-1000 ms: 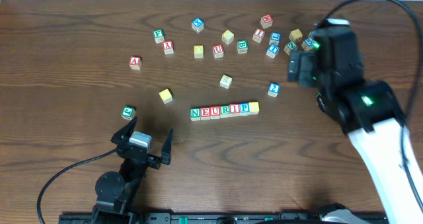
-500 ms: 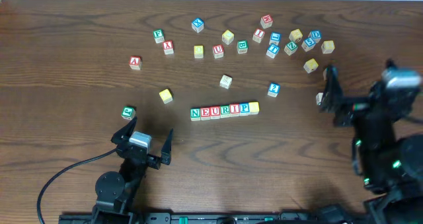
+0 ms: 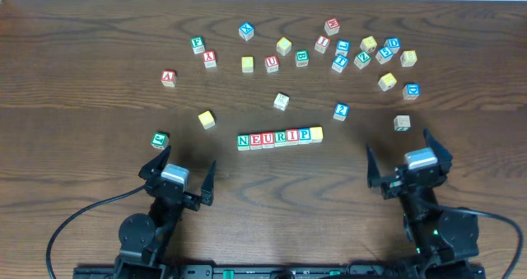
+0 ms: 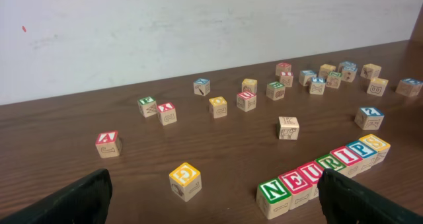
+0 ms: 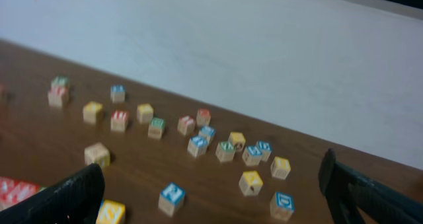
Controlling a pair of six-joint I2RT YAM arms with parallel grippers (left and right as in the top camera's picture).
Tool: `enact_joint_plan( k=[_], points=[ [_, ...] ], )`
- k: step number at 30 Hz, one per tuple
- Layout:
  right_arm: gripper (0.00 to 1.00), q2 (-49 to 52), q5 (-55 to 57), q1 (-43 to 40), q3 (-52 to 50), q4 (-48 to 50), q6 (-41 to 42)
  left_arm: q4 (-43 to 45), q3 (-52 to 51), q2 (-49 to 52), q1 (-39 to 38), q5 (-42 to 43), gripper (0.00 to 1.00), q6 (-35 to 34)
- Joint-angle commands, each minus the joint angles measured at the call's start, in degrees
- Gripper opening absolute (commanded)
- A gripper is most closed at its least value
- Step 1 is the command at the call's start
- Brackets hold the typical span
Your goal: Spell out NEURIPS
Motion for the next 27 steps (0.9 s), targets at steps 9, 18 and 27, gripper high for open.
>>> enact_joint_plan(
  k=[9, 18, 27],
  points=[
    [0.99, -10.6, -6.6, -4.1, -11.0, -0.9, -9.3, -2.3, -0.8, -0.5, 0.3, 1.8, 0.98, 0.5],
    [0.99, -12.2, -6.7, -5.2, -15.6, 2.2, -7.7, -2.3, -0.8, -0.5, 0.3, 1.7, 0.98, 0.5],
    [0.99, -12.2, -5.0, -5.2, -15.8, 3.1, -6.7, -2.3, -0.8, -0.5, 0.3, 1.7, 0.98, 0.5]
  ],
)
